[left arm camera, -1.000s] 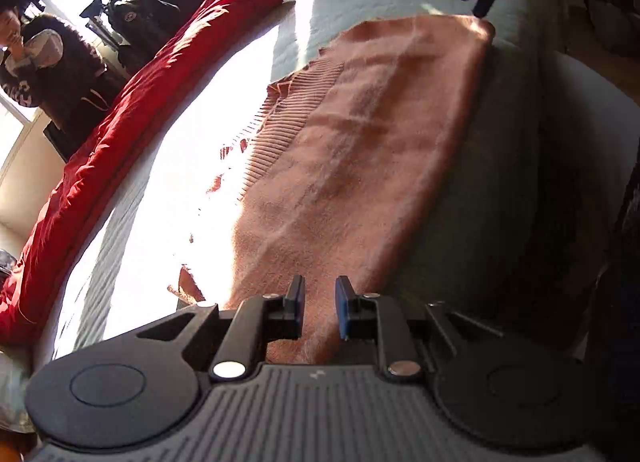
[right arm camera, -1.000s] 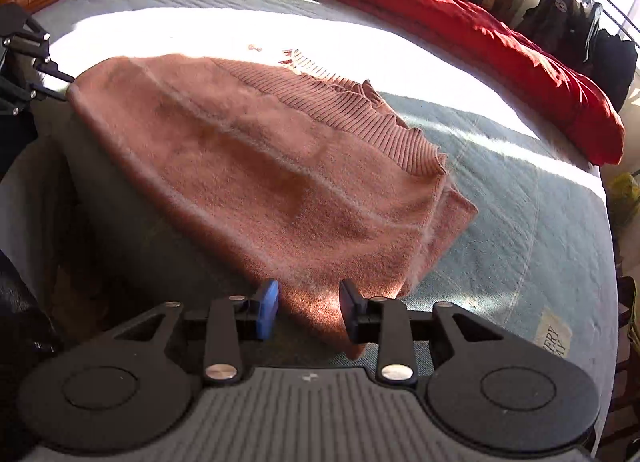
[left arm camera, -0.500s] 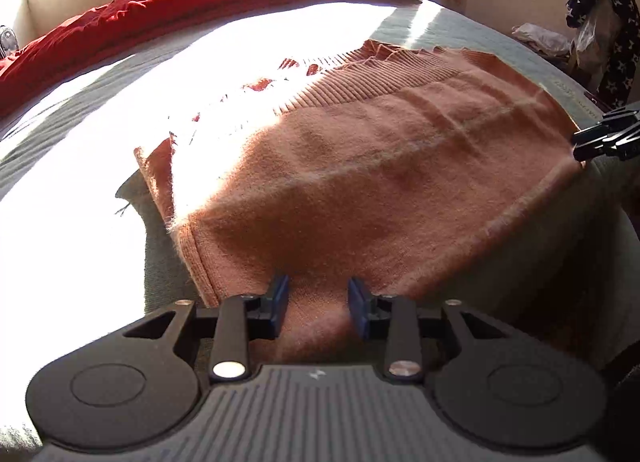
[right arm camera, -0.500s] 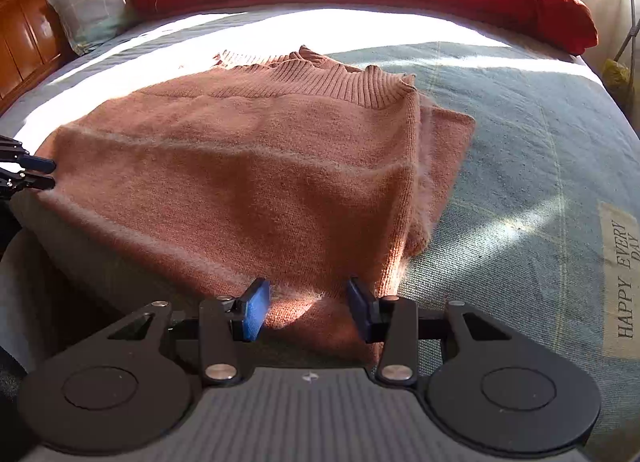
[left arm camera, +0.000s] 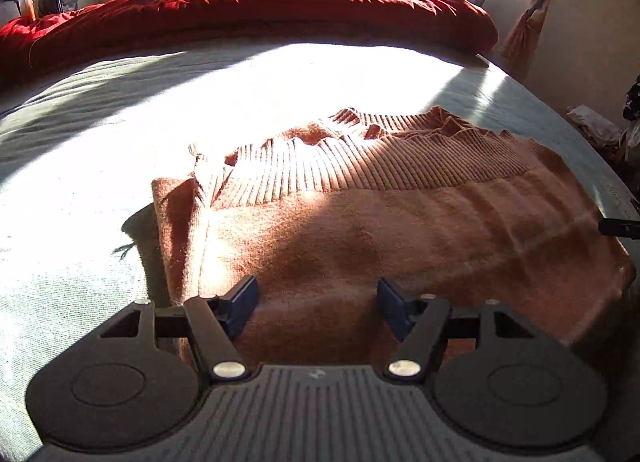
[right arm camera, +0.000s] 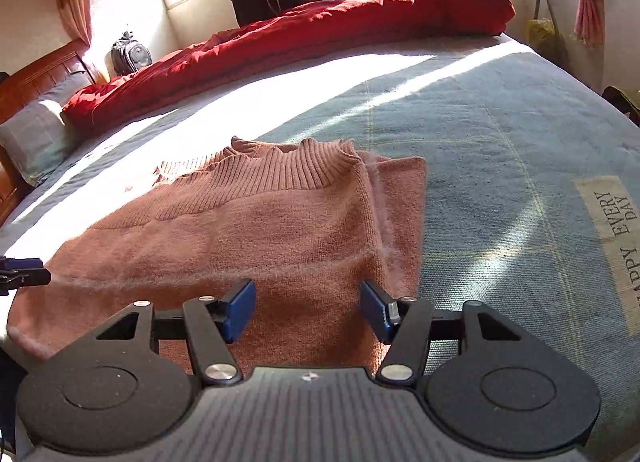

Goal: Fold clothes

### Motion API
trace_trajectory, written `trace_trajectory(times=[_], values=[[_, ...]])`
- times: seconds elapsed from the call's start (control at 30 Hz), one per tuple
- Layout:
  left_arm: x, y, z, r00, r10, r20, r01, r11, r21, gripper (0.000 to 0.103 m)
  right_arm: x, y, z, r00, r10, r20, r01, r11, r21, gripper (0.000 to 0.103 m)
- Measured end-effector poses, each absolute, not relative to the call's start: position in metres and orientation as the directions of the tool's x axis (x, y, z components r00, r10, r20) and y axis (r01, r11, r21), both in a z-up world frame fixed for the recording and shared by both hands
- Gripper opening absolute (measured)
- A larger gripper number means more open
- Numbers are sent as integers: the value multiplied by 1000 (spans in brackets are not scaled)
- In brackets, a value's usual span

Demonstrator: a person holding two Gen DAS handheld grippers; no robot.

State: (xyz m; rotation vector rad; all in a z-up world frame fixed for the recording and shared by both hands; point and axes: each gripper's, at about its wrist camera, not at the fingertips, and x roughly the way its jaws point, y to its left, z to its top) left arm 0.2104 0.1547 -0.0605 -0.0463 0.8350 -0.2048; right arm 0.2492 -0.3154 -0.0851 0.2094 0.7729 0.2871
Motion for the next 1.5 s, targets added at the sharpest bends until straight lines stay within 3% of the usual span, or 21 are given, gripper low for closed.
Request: trace_trajectory(times=[0.2, 0.3, 0.43, 0.57, 0.83, 0.97, 1.13, 1.27, 1.37, 1.5], values=[[210, 163, -48, 699, -225, -679, 68, 966, -251, 69, 245, -327, -94, 699, 368, -614, -145, 913, 382, 64], [218, 148, -38, 713, -294, -637, 138, 949, -284, 76, 245, -322, -94, 702, 360, -615, -138, 915, 378, 69], [236, 129, -45, 698, -282, -658, 143, 955, -259, 76, 243, -310, -84, 717, 325, -616, -117, 928, 353, 72], [245, 132, -66, 677, -241, -695, 76, 963, -260, 76, 250, -305, -70, 734, 354, -580, -143, 915, 377, 86], [243, 136, -70, 691, -248, -679, 97, 963, -253, 77, 279, -302, -88, 716, 342, -609, -115, 918, 380, 87], [243, 128, -60, 711, -185, -679, 71, 979, -192, 78, 278, -318, -92, 725, 342, -598, -92, 909, 408, 69], [239, 108, -49, 713, -168, -681, 164, 984, -71, 81, 293, -323, -74, 760, 315, -568, -133, 931, 340, 70], [228, 130, -47, 742, -160, -651, 109, 987, -118, 81, 323, -322, -80, 742, 289, -605, -136, 948, 287, 68], [226, 160, -43, 786, -104, -610, 10, 988, -154, 81, 333, -321, -88, 725, 316, -611, -149, 939, 310, 55], [247, 187, -49, 789, -79, -609, -38, 983, -177, 79, 333, -316, -96, 716, 322, -619, -160, 939, 303, 50]])
